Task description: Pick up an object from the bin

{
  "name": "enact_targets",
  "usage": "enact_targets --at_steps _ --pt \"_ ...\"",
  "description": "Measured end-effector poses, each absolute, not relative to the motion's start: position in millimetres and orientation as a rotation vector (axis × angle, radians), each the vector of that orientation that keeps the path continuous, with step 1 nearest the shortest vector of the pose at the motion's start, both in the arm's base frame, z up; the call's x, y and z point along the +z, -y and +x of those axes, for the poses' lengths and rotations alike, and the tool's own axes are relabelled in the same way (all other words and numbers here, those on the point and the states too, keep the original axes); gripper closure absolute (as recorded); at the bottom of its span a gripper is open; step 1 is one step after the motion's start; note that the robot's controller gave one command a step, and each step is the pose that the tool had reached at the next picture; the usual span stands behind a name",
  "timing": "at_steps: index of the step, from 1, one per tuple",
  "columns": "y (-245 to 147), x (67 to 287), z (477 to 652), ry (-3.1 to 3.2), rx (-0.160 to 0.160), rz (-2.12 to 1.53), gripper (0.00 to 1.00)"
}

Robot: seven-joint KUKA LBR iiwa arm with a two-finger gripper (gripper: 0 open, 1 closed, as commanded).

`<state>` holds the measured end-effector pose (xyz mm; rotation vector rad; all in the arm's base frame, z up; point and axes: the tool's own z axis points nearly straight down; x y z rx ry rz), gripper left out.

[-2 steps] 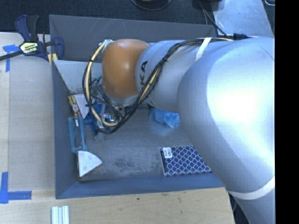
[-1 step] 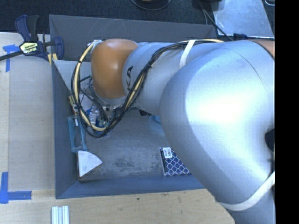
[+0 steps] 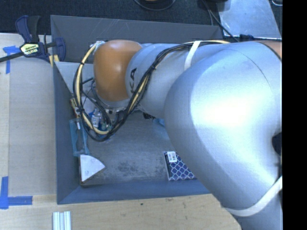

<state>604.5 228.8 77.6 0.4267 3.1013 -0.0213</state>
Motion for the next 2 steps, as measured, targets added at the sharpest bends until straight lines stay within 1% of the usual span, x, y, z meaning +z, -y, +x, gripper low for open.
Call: enact_targets --at_steps 1,2 --pt "-227.8 79.6 603.9 -3.102 -0.023 0.429 1.0" --pt "-229.0 87.1 602.3 -3.105 -0.018 0.43 1.0"
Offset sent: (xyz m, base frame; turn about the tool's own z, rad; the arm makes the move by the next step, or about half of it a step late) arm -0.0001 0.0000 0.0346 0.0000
